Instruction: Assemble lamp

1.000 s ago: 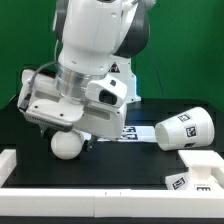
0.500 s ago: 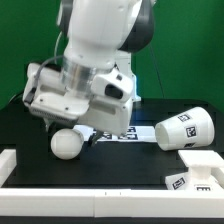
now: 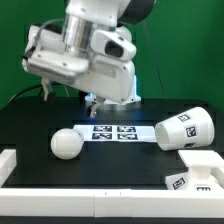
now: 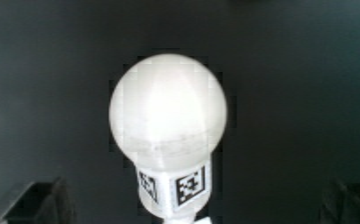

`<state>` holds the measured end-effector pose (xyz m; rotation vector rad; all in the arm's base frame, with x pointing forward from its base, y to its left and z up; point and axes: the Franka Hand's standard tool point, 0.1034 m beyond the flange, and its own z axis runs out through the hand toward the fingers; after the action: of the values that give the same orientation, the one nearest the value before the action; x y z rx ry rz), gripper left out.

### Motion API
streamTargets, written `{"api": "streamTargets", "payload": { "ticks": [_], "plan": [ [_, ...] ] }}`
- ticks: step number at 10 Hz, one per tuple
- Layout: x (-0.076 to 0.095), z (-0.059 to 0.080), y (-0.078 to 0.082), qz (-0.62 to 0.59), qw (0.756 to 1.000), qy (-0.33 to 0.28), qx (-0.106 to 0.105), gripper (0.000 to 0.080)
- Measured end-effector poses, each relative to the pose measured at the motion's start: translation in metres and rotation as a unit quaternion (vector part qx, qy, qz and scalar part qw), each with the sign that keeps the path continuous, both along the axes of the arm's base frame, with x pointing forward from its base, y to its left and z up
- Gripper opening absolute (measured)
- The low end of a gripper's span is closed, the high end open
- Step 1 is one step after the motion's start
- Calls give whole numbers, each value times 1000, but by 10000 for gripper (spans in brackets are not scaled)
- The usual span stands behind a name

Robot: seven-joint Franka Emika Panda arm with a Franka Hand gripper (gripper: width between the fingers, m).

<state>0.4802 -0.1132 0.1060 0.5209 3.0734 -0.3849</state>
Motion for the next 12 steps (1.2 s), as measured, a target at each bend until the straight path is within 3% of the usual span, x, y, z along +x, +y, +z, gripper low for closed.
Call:
{"api": "streamTargets", "payload": {
  "ticks": [2, 4, 6, 8, 11, 12],
  "plan": [
    [13, 5, 0, -72, 996, -51, 3, 699],
    [29, 8, 6, -205, 973, -110, 1, 699],
    [27, 2, -1, -256, 960, -115, 2, 699],
    [28, 2, 2, -320, 938, -130, 4, 699],
    [28, 1, 1, -423, 893, -151, 7, 699],
    [29, 0, -3, -502, 851, -156, 15, 699]
  ]
}}
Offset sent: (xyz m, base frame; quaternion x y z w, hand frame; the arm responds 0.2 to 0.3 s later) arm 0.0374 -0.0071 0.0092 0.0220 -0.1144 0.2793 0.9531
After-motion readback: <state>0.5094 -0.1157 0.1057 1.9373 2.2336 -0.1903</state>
